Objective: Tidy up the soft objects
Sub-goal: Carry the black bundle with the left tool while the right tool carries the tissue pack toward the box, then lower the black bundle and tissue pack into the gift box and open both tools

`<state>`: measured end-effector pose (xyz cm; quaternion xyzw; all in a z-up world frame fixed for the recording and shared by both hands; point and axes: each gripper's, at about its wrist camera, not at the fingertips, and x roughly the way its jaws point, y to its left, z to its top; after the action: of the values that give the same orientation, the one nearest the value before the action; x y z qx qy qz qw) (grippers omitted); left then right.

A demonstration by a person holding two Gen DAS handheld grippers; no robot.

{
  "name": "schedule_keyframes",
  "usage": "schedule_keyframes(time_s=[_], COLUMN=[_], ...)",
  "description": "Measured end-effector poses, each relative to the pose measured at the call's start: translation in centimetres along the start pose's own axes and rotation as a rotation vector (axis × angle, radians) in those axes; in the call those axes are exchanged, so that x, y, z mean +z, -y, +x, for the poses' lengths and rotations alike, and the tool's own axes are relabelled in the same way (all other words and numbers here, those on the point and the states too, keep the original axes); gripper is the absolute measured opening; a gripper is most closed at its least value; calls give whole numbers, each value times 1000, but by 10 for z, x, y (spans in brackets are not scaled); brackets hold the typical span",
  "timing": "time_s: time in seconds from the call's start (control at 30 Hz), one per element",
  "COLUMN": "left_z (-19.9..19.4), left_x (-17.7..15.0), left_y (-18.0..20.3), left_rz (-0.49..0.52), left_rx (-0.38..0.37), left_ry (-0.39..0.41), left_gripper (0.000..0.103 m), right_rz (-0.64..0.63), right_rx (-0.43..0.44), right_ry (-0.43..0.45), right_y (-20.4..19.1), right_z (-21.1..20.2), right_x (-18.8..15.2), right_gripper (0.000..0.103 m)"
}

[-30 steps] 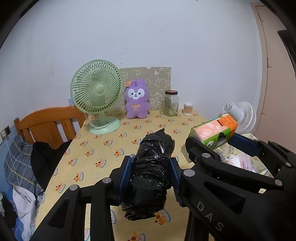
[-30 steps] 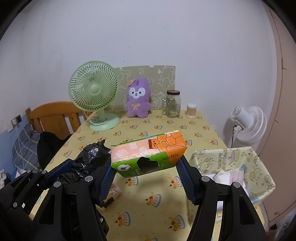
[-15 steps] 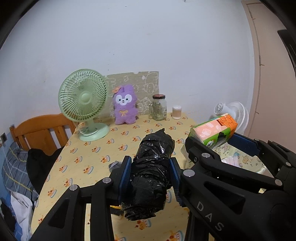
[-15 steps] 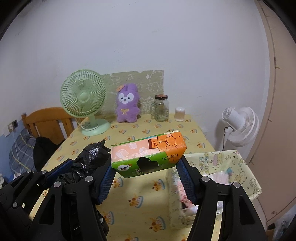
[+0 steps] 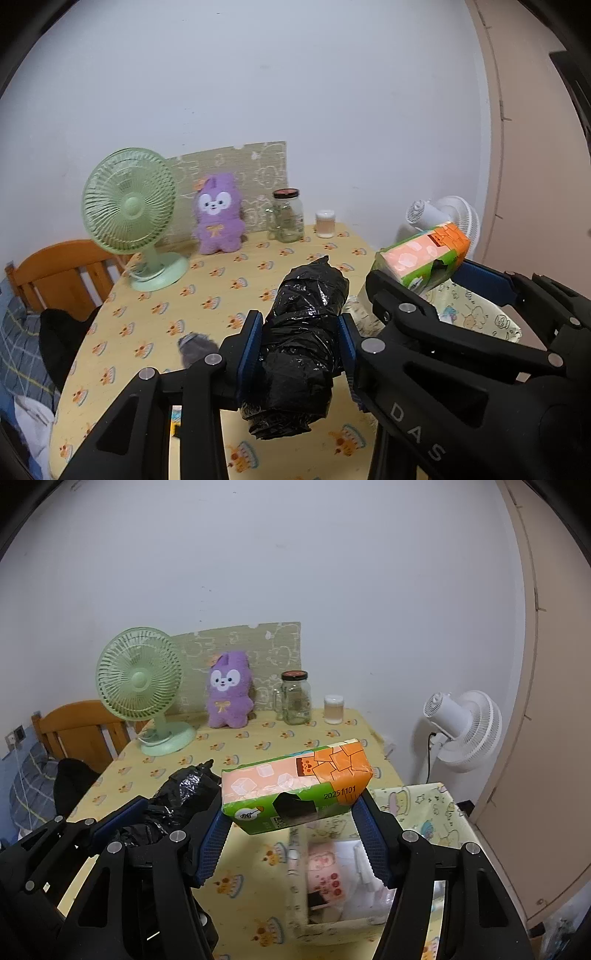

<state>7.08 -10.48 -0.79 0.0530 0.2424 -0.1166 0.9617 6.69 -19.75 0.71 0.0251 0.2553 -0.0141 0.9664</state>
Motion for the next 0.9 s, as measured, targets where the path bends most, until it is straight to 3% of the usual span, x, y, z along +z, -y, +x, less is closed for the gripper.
schedule_keyframes(time_s=[0.9], left_z=[58], left_x=[3], left_y=[62], left_rz=[44], left_rx=[-77], left_ry=[-59], left_gripper=[43], right_rz=[17], right_rx=[-81], right_ry=[-49], right_y=[74], right_z=[44], right_x=[-8], right_gripper=[68])
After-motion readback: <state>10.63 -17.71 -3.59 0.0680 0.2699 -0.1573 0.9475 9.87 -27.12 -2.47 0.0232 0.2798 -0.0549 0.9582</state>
